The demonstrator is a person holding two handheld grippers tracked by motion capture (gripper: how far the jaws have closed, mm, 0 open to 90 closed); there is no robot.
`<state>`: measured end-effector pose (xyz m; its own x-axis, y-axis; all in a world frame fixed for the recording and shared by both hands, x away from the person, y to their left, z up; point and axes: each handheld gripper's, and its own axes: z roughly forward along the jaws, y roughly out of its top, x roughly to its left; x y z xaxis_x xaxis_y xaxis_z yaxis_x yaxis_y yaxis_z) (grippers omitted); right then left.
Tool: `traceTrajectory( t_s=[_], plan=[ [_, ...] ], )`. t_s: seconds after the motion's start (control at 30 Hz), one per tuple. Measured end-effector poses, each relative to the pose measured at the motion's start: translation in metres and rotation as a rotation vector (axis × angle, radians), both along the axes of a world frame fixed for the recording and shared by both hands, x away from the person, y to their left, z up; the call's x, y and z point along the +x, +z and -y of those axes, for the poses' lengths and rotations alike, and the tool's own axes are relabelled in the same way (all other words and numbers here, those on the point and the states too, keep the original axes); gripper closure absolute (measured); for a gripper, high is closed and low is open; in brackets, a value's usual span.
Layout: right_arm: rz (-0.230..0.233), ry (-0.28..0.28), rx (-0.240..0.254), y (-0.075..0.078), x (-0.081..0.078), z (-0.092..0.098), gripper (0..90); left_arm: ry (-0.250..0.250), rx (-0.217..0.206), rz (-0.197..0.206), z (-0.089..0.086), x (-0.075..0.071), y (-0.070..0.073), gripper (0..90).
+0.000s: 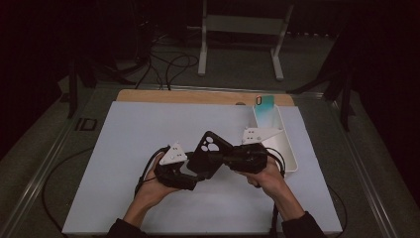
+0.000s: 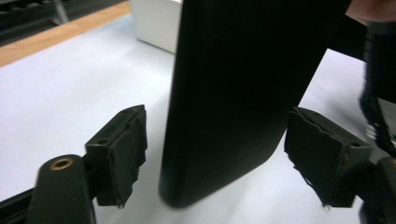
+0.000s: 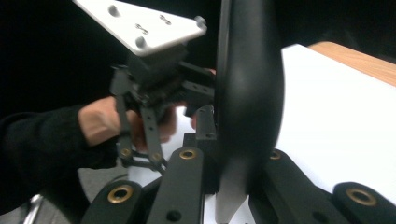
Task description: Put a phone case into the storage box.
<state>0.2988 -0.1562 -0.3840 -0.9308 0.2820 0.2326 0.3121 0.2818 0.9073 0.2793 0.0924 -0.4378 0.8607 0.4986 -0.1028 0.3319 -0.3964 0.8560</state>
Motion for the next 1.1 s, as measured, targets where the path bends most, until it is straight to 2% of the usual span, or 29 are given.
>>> traceTrajectory(
  t_s=[0.1,0.17,0.33,0.43,0.6,0.73,0.9,1.0,1.1],
  plan=[
    [0.01,0.027,-0.001,0.001,-0.001,-0.001,85.7,-0.048,0.0,-0.003,0.002,-0.002,-0.001,31.3],
    [0.021,0.033,-0.013,0.002,-0.001,-0.001,85.7,-0.05,0.023,0.01,0.002,-0.003,-0.001,36.8],
    [0.035,0.004,-0.023,0.003,0.002,0.004,84.8,-0.094,0.024,-0.007,0.002,-0.003,-0.003,51.2],
    [0.058,-0.007,-0.045,0.004,0.003,0.004,82.4,-0.112,0.049,-0.02,0.005,-0.004,-0.005,56.9],
    [0.077,-0.017,-0.053,0.009,0.004,0.001,72.1,-0.137,0.067,-0.025,0.009,-0.004,-0.007,68.9],
    [0.09,-0.03,-0.052,0.01,0.005,-0.001,62.3,-0.134,0.054,-0.034,0.009,-0.003,-0.008,77.4],
    [0.095,-0.054,-0.054,0.009,0.004,-0.005,49.2,-0.112,0.065,-0.023,0.009,-0.004,-0.008,79.8],
    [0.1,-0.069,-0.073,0.007,0.003,-0.007,39.9,-0.105,0.073,-0.015,0.01,-0.004,-0.007,80.0],
    [0.101,-0.112,-0.085,0.006,0.003,-0.007,31.6,-0.088,0.06,-0.011,0.008,-0.004,-0.006,80.1]
  ],
)
